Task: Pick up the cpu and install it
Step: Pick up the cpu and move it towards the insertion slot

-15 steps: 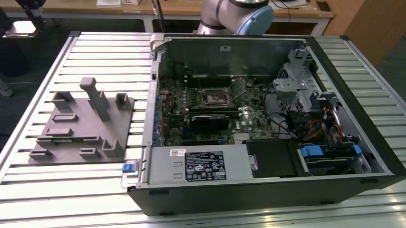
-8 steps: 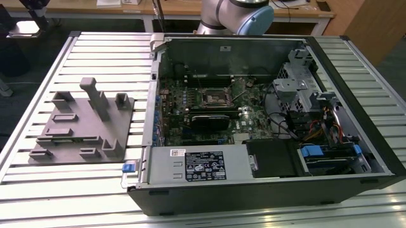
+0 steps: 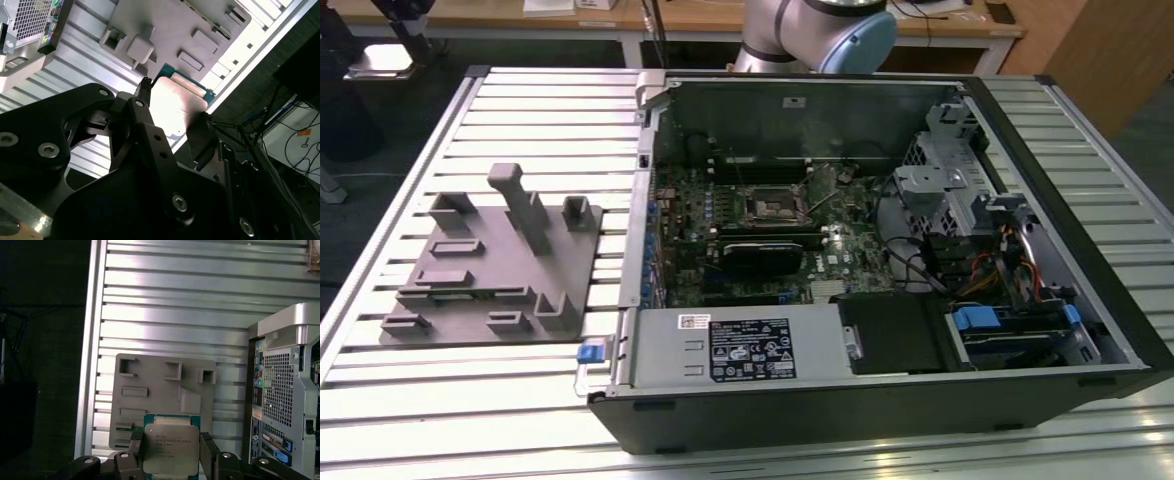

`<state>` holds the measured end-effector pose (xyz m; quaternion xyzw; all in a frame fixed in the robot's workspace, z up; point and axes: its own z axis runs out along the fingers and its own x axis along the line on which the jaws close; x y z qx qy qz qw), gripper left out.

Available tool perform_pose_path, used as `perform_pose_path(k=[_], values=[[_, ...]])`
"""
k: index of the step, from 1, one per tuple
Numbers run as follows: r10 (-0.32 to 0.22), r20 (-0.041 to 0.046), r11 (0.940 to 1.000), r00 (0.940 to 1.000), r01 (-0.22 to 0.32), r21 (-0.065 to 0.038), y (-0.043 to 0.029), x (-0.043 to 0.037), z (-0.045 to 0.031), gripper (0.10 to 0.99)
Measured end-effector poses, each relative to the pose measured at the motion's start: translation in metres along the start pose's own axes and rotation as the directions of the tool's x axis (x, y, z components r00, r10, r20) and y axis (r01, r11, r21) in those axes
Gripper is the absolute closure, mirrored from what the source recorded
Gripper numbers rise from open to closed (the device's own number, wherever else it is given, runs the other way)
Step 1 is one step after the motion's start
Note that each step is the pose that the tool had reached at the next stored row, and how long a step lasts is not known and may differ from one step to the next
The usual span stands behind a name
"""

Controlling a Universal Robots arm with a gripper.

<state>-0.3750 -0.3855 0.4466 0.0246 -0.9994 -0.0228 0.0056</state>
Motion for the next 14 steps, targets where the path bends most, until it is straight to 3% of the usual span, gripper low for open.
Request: perform_pose_path(k=[14], values=[[0.0, 0.0, 1.0, 1.0, 0.0, 0.0, -0.0006, -0.0124, -0.0002, 0.545]])
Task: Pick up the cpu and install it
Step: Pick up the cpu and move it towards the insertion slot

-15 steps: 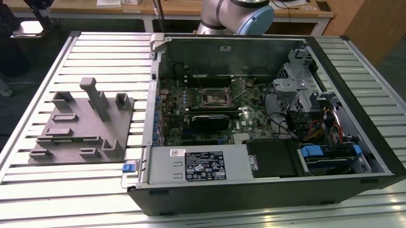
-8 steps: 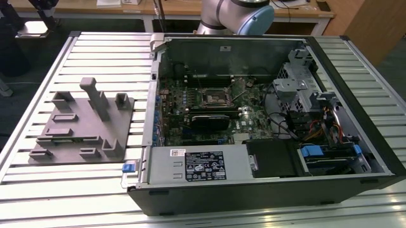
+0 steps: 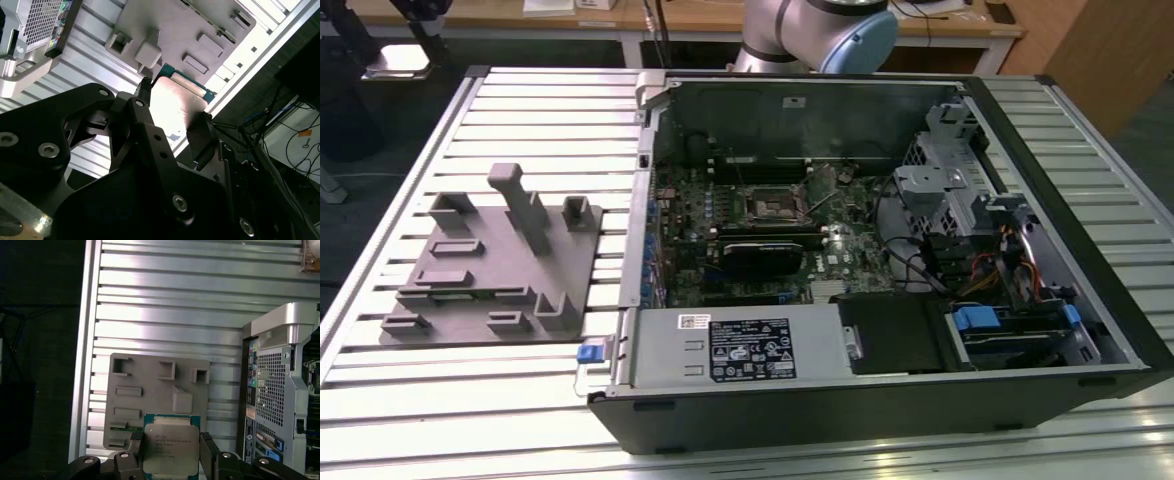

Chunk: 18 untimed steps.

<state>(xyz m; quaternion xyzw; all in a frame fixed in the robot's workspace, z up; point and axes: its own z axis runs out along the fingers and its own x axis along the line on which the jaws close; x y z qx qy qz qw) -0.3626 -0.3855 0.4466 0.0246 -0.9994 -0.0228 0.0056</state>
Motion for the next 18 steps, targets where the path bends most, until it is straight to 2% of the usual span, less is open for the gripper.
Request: perform_pose_path(k=[10, 18], values=[[0.0, 0.0, 1.0, 1.0, 0.0, 0.0, -0.0003, -0.0069, -0.0001, 0.545], [0.0, -0.0001, 1.0, 1.0, 0.0, 0.0, -0.0009, -0.0178, -0.0002, 0.545]])
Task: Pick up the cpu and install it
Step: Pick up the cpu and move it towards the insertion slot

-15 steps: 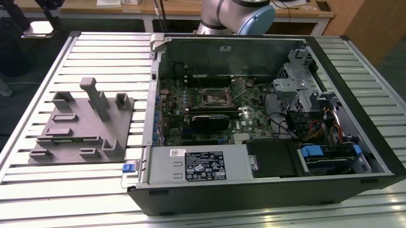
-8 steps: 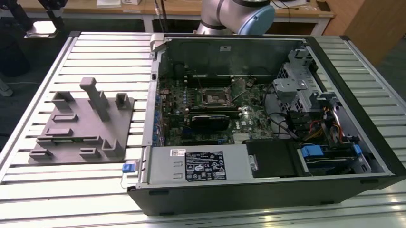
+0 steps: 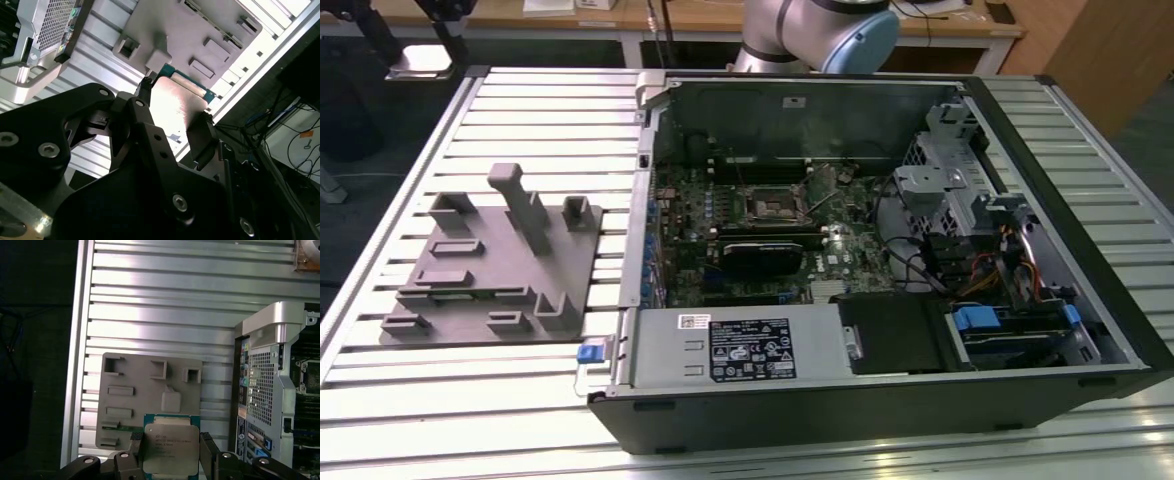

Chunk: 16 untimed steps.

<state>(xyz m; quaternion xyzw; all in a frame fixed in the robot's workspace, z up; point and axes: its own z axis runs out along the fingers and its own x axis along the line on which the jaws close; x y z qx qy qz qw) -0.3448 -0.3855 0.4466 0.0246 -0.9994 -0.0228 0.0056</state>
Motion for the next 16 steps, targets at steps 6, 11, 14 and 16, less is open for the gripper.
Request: perform_pose_path(k=[6, 11, 14, 16], values=[[0.0, 0.0, 1.0, 1.0, 0.0, 0.0, -0.0005, -0.0105, -0.0001, 0.545], [0.0, 0.0, 1.0, 1.0, 0.0, 0.0, -0.0009, -0.018, -0.0002, 0.545], [0.0, 0.0, 1.0, 1.0, 0.0, 0.0, -0.0011, -0.0221, -0.0003, 0.545], [0.0, 0.0001, 1.0, 1.0, 0.0, 0.0, -0.0012, -0.0243, -0.0002, 0.545]])
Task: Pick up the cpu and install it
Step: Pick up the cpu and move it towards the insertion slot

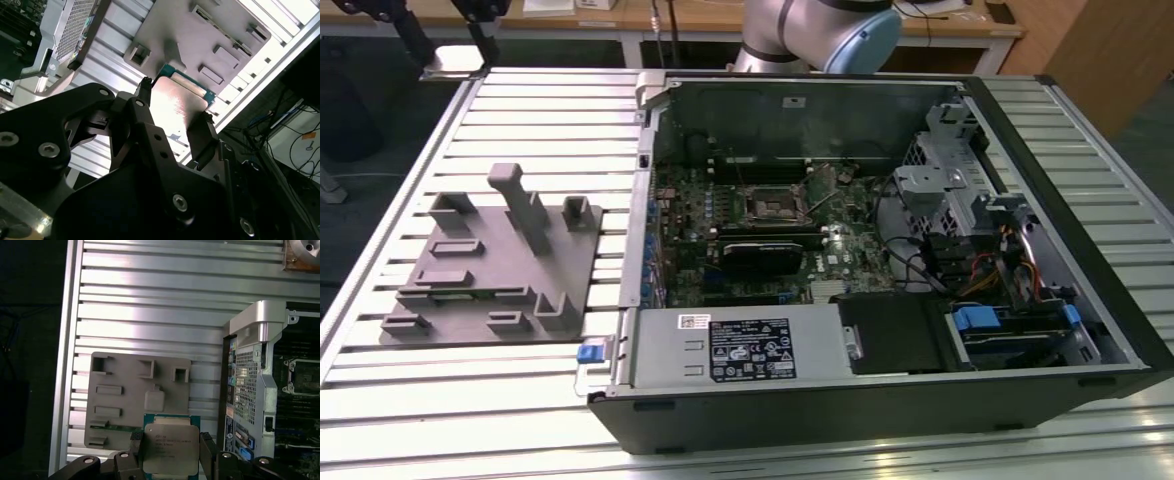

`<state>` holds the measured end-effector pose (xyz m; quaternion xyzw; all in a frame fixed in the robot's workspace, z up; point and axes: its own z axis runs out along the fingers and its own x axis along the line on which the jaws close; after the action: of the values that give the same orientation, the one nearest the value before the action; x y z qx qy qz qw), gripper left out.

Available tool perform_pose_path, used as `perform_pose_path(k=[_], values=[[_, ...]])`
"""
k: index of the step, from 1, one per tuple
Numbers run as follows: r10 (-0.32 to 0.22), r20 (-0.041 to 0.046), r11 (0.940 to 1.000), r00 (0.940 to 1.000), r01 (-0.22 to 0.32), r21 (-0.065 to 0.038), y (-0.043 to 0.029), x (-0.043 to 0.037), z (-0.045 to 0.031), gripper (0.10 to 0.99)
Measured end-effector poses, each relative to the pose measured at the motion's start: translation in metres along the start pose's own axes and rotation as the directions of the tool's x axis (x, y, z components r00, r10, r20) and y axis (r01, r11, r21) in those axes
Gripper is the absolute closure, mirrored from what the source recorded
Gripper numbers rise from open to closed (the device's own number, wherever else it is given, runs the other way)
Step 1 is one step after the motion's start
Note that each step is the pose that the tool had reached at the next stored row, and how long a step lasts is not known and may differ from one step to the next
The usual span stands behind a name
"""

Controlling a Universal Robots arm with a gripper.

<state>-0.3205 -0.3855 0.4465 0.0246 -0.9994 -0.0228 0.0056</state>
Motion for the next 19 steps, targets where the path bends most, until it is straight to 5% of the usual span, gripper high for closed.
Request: perform_pose_path(k=[19], values=[[0.0, -0.0001, 1.0, 1.0, 0.0, 0.0, -0.0014, -0.0283, 0.0001, 0.545]])
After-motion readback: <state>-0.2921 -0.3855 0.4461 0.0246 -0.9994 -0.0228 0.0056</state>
